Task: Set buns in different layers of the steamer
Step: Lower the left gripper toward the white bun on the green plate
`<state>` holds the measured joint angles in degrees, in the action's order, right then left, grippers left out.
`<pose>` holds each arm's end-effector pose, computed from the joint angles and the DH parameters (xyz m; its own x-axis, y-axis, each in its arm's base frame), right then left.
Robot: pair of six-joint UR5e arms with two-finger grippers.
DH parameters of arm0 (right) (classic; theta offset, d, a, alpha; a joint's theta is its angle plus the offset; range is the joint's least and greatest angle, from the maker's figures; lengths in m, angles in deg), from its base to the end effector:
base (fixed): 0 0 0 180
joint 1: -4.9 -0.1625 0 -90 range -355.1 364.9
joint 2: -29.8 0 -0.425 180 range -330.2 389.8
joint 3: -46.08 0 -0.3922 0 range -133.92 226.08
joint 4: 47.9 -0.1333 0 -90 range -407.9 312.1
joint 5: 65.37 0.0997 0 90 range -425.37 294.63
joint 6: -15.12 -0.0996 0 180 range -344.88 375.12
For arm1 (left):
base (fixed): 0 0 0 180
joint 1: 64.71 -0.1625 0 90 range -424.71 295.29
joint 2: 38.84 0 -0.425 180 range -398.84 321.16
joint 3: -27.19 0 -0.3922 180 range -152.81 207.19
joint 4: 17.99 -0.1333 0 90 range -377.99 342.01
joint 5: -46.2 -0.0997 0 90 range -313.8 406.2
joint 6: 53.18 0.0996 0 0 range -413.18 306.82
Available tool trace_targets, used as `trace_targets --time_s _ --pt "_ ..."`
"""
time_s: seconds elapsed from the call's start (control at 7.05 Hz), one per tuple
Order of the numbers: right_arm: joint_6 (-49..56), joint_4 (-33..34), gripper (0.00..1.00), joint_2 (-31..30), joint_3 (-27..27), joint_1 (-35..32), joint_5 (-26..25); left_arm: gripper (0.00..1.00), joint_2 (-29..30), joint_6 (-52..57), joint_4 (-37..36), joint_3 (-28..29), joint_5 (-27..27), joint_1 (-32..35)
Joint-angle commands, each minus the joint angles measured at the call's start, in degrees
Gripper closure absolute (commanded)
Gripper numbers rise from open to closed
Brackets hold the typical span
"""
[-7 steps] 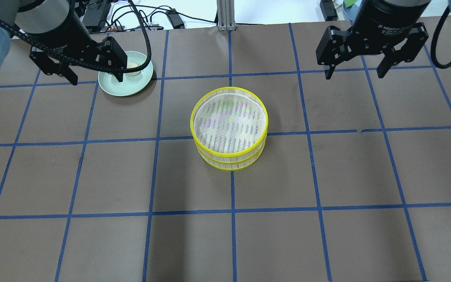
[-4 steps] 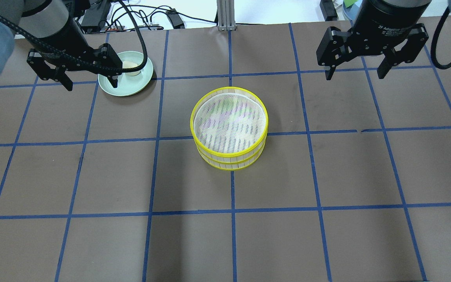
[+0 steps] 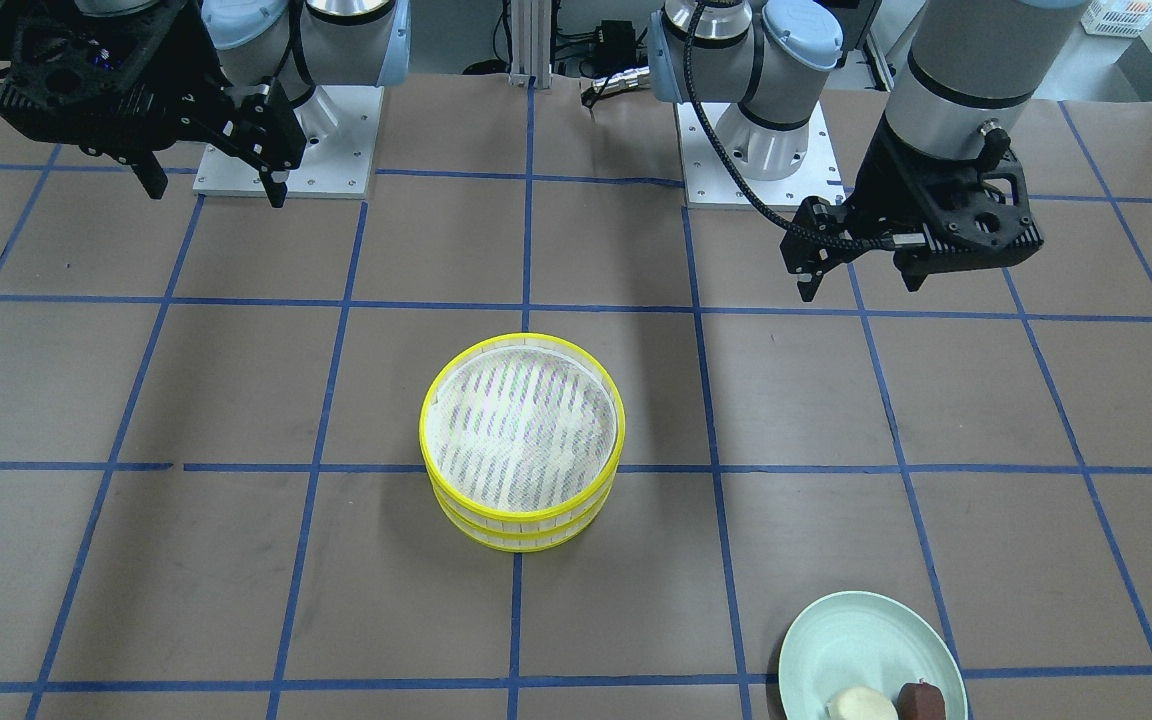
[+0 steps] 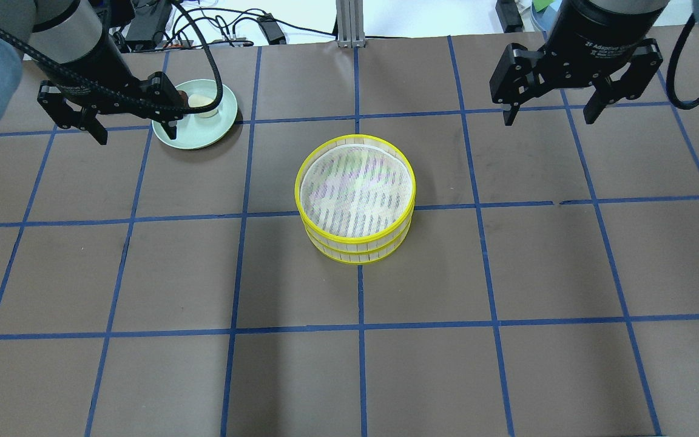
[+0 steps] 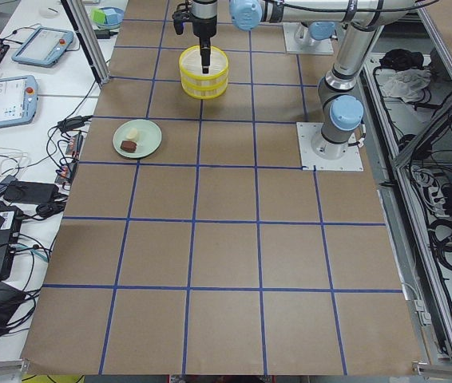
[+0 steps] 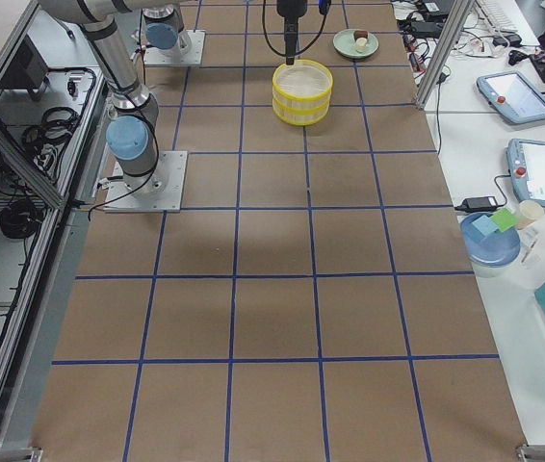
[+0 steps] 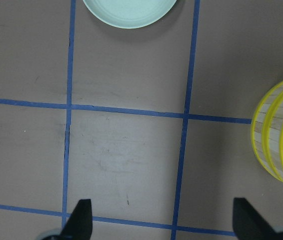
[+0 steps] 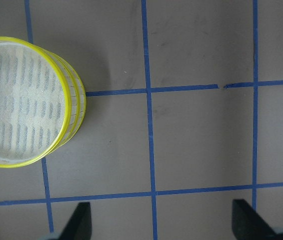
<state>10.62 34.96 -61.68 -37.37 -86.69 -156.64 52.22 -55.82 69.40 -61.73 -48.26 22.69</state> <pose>0.1443 -0.4748 0.5441 -0.9985 0.0511 0.0209 0.0508 0.9986 -0.0172 -0.1026 -0.5094 0.4929 -0.9926 -0.0947 -0.0755 -0.0911 0.9946 -0.0494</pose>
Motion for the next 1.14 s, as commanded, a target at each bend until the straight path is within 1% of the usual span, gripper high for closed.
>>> trace_targets --time_s 0.0,0.14,0.28,0.43,0.57,0.71,0.85,0.99 --pt "-0.1 -0.1 0.0 0.0 0.0 -0.2 0.7 0.0 -0.7 0.0 -0.3 0.1 0.2 0.1" --pt "0.1 0.2 0.0 0.4 0.0 -0.2 0.6 0.0 -0.5 0.3 -0.5 0.1 0.3 0.1" --pt "2.8 0.2 0.0 1.0 -0.1 -0.3 0.5 0.0 -0.5 1.2 -0.6 0.1 0.3 0.1" --pt "4.0 0.8 0.0 1.1 -1.4 -0.4 0.2 0.0 -0.4 2.1 -2.1 0.1 0.2 0.1" --pt "4.0 3.5 0.0 1.1 -2.6 -0.5 0.6 0.0 -0.2 2.0 -3.6 0.1 0.3 0.1" --pt "4.1 3.4 0.0 1.1 -2.6 -0.5 0.3 0.0 0.9 1.8 -4.8 0.0 0.2 -0.1" --pt "4.2 3.4 0.0 1.3 -2.6 -0.5 0.5 0.0 3.0 1.8 -8.0 -0.1 0.2 -0.2" --pt "4.2 3.3 0.0 1.8 -2.6 -0.5 0.5 0.0 6.5 2.2 -17.6 -0.2 0.4 -0.2"
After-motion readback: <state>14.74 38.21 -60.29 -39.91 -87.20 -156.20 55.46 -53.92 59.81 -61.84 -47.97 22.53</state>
